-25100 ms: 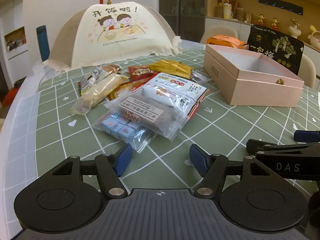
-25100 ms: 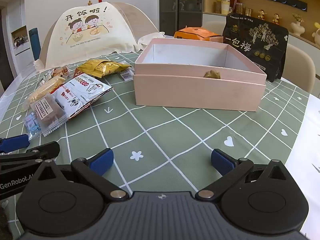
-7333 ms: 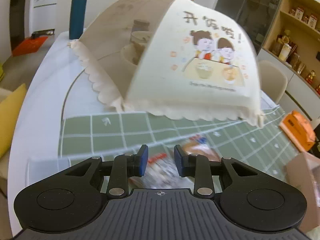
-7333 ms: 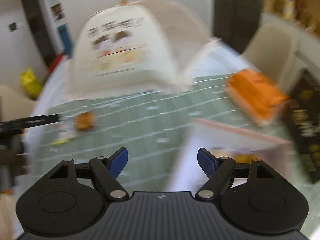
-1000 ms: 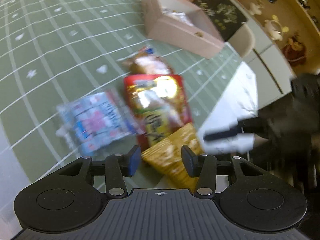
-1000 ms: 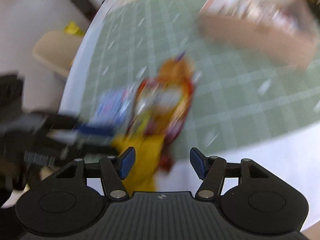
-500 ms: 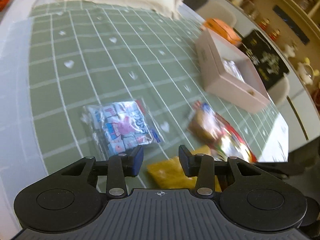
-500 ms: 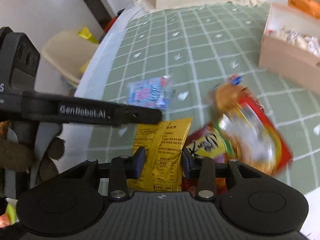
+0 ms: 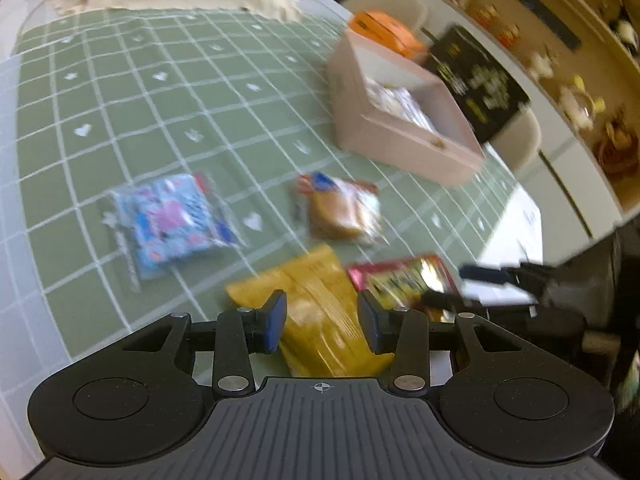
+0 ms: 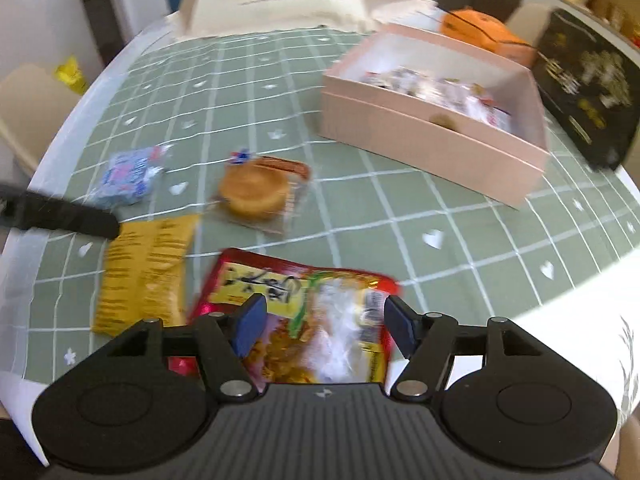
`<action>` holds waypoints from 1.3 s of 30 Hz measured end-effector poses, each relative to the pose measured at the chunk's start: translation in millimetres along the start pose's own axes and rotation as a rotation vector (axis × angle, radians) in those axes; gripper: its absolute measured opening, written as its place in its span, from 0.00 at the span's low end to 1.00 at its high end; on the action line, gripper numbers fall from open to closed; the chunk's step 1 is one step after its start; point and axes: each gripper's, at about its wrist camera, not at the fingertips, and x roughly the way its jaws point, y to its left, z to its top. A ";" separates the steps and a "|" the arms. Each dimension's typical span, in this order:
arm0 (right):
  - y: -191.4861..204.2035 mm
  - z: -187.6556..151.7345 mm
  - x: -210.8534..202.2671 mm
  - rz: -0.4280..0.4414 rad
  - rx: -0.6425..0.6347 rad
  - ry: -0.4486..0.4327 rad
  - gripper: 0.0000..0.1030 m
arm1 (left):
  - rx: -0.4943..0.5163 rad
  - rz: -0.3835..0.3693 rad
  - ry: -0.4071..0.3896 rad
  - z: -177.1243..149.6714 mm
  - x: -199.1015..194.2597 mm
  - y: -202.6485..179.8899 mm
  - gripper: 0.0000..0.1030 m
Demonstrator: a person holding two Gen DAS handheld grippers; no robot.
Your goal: Organize snacks
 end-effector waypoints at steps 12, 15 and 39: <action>9.6 -8.8 0.0 0.111 0.035 0.006 0.65 | 0.287 0.236 0.041 -13.5 13.1 -21.0 0.47; 25.2 -10.4 3.7 0.117 -0.012 -0.002 0.76 | 0.198 0.286 0.018 -4.8 4.7 -0.5 0.43; 12.1 -19.8 -5.7 0.000 -0.056 -0.073 0.79 | 0.185 0.291 0.032 -4.8 10.8 -7.2 0.48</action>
